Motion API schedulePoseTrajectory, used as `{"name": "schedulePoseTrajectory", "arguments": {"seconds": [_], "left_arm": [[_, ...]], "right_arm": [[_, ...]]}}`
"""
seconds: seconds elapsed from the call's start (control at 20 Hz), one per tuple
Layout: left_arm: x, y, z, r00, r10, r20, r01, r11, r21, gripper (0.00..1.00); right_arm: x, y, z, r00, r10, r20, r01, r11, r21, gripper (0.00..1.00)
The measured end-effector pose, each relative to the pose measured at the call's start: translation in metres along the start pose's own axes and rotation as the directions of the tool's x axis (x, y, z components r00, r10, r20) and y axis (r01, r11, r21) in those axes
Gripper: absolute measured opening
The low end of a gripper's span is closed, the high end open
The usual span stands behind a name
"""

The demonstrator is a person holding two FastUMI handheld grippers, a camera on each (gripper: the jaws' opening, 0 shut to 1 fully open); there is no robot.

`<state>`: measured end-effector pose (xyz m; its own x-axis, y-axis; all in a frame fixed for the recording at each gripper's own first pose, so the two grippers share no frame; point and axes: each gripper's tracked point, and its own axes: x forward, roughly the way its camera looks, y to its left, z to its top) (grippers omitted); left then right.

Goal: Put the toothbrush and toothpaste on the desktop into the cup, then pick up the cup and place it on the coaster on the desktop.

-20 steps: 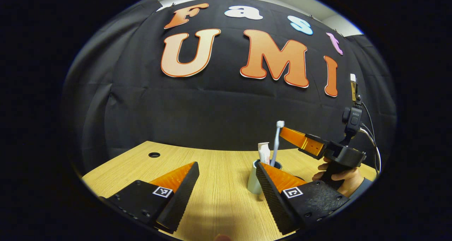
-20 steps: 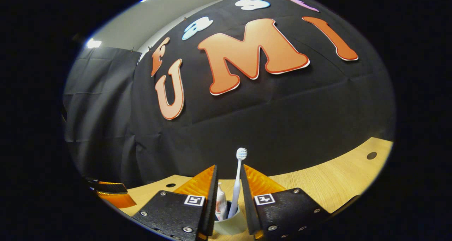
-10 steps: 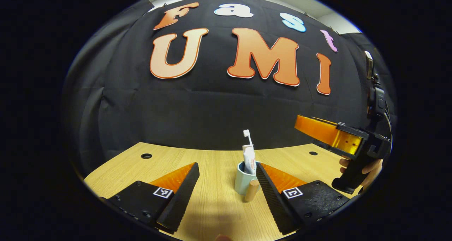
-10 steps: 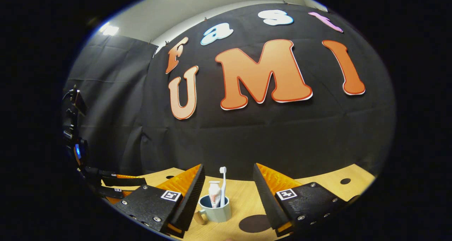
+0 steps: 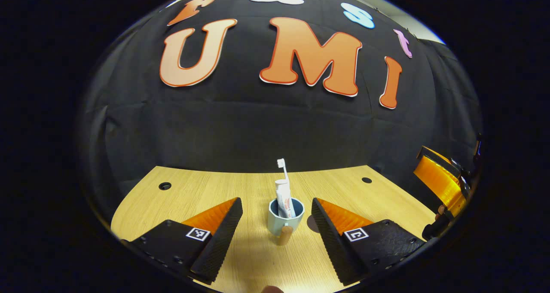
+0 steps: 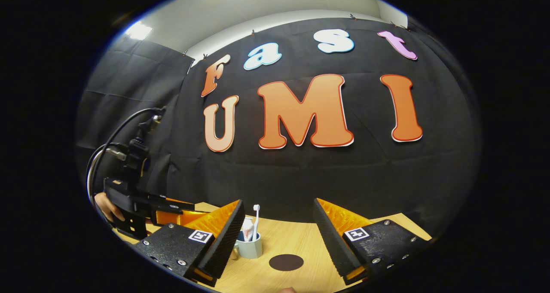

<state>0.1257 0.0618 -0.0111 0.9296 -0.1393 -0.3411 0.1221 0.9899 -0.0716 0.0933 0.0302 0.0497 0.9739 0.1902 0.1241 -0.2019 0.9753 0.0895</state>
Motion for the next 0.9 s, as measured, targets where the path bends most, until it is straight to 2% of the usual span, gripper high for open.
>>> {"name": "schedulePoseTrajectory", "arguments": {"seconds": [0.2, 0.25, 0.35, 0.4, 0.45, 0.5, 0.65, 0.7, 0.8, 0.85, 0.9], "left_arm": [[0.014, -0.023, -0.004, 0.991, -0.041, -0.131, 0.043, 0.999, 0.017, 0.97], [0.019, -0.027, -0.006, 0.987, -0.043, -0.155, 0.045, 0.999, 0.006, 0.97], [0.029, -0.034, -0.014, 0.971, -0.066, -0.229, 0.063, 0.998, -0.023, 0.97], [0.036, -0.036, -0.021, 0.960, -0.073, -0.272, 0.066, 0.997, -0.037, 0.98], [0.041, -0.035, -0.027, 0.950, -0.072, -0.305, 0.060, 0.997, -0.048, 1.00], [0.048, -0.035, -0.032, 0.938, -0.069, -0.341, 0.057, 0.997, -0.044, 0.97], [0.066, -0.031, -0.052, 0.900, -0.029, -0.435, 0.029, 1.000, -0.008, 0.97], [0.072, -0.032, -0.059, 0.884, -0.024, -0.467, 0.029, 1.000, 0.004, 0.97], [0.082, -0.035, -0.074, 0.846, -0.010, -0.533, 0.028, 0.999, 0.024, 0.97], [0.086, -0.039, -0.078, 0.826, -0.002, -0.563, 0.027, 0.999, 0.035, 0.98], [0.089, -0.041, -0.081, 0.806, 0.005, -0.592, 0.027, 0.999, 0.046, 0.98]], "right_arm": [[-0.028, -0.014, 0.012, 1.000, -0.022, 0.021, 0.022, 0.999, -0.023, 0.96], [-0.034, -0.015, 0.013, 1.000, -0.022, 0.023, 0.022, 1.000, -0.022, 1.00], [-0.049, -0.022, 0.016, 0.999, -0.031, 0.025, 0.031, 0.999, -0.020, 0.96], [-0.054, -0.035, 0.034, 0.999, -0.037, 0.027, 0.037, 0.999, -0.019, 0.96], [-0.060, -0.039, 0.034, 0.999, -0.039, 0.032, 0.040, 0.999, -0.021, 0.96], [-0.066, -0.043, 0.032, 0.998, -0.047, 0.033, 0.048, 0.999, -0.025, 0.96], [-0.080, -0.058, 0.022, 0.997, -0.073, 0.026, 0.073, 0.997, -0.011, 1.00], [-0.084, -0.062, 0.017, 0.997, -0.080, 0.021, 0.080, 0.997, -0.002, 0.96], [-0.089, -0.071, 0.002, 0.995, -0.095, -0.001, 0.095, 0.995, 0.007, 0.96], [-0.093, -0.075, -0.002, 0.995, -0.102, -0.008, 0.102, 0.995, 0.007, 1.00], [-0.096, -0.079, -0.005, 0.994, -0.108, -0.015, 0.109, 0.994, 0.006, 0.96]]}}
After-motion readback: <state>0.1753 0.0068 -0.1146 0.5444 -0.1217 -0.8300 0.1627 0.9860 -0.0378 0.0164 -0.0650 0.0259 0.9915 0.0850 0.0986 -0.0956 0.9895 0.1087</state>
